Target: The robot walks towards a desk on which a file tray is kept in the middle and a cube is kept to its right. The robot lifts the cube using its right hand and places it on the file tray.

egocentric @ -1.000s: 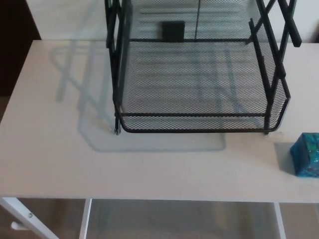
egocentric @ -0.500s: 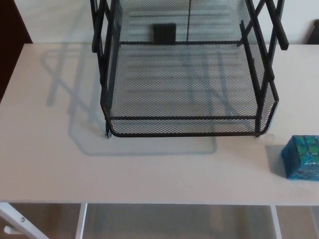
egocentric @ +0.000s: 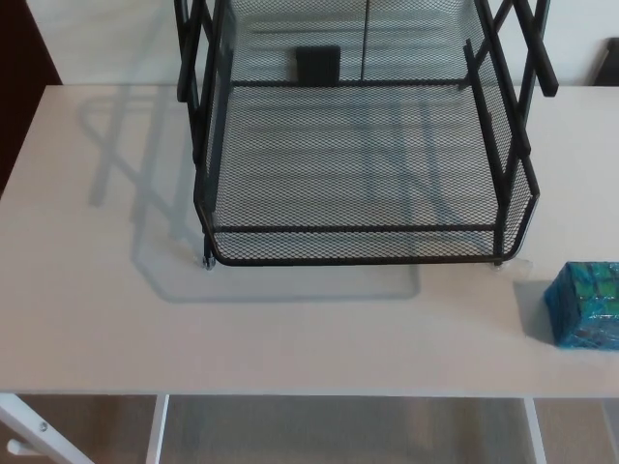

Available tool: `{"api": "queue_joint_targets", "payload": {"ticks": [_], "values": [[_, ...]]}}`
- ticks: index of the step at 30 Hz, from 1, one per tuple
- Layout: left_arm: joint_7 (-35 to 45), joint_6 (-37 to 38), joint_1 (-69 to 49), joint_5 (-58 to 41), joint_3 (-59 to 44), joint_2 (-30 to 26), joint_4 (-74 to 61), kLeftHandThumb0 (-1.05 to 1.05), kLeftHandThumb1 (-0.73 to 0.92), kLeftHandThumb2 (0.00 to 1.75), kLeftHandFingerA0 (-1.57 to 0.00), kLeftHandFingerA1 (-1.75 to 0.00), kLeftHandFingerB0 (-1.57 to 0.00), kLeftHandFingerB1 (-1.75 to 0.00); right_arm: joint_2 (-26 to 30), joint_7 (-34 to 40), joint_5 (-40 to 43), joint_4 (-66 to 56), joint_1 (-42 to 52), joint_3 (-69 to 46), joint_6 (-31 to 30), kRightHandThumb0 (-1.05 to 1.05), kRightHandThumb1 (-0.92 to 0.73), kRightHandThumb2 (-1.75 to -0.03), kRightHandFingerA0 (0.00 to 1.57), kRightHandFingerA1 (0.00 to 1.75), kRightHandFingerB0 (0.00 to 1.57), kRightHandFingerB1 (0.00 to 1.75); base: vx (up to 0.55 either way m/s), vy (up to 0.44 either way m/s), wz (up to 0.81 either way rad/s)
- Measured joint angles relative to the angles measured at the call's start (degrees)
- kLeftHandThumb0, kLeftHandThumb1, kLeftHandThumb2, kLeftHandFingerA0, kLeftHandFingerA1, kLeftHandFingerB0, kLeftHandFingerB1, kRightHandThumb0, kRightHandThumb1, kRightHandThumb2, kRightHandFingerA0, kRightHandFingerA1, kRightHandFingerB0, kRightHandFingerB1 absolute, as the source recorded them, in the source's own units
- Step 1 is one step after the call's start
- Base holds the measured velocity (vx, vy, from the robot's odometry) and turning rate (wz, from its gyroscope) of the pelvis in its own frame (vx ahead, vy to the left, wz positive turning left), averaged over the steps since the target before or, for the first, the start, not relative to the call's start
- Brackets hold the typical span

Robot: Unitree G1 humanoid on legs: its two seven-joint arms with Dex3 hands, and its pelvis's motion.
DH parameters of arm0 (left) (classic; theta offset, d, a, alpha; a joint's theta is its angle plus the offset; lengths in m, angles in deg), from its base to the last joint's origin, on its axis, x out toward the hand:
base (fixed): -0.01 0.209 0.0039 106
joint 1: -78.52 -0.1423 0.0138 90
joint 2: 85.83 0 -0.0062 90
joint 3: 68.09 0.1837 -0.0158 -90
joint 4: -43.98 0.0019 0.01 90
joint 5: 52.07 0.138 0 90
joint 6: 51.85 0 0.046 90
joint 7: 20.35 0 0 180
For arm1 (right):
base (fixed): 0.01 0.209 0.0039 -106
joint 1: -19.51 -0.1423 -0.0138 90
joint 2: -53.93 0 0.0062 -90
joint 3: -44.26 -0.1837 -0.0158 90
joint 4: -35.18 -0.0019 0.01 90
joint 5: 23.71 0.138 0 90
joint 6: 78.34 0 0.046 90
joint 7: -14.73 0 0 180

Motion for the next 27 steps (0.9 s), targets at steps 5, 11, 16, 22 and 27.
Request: {"api": "queue_joint_targets", "payload": {"ticks": [5,11,16,22,27], "values": [[-0.01,0.00,0.18,-0.16,-0.98,0.08,0.01,-1.05,0.92,0.84,-0.31,-1.14,0.00,-0.90,1.48,-1.84,3.73,-4.75,-5.09,-8.05,-0.19,-0.96,-0.42,-0.55,0.00,1.32,0.00,0.82,0.00,0.000,0.00],[0.00,0.00,0.35,-0.22,-1.39,0.10,-0.01,-1.05,0.65,1.33,-0.43,-0.98,0.00,-0.72,3.84,-5.90,7.76,-17.12,-11.41,-12.37,-1.23,-0.66,-0.33,-0.63,0.04,0.56,0.02,0.34,0.00,0.000,0.00],[0.00,0.00,0.28,-0.23,-1.51,0.10,0.03,-1.05,0.91,0.85,-0.27,-1.18,0.00,-0.97,4.09,-10.07,9.65,-27.48,-13.59,-11.14,-2.60,-0.65,-0.37,-0.83,0.00,0.43,0.05,0.20,0.00,0.000,0.00],[0.00,0.00,0.10,-0.24,-1.74,0.10,0.00,-1.05,0.64,1.29,-0.37,-0.93,-0.02,-0.72,4.17,-14.79,9.60,-38.26,-13.82,-4.86,-4.63,-0.81,-0.46,-0.83,0.00,0.22,0.00,0.04,0.00,0.000,0.00],[0.00,0.03,-0.05,-0.23,-1.72,0.10,0.00,-1.05,0.92,0.83,-0.30,-1.10,-0.01,-0.91,4.62,-19.02,8.69,-43.83,-13.82,2.95,-5.83,-0.79,-0.46,-0.82,0.00,0.15,0.00,0.09,0.00,0.000,0.00]]}}
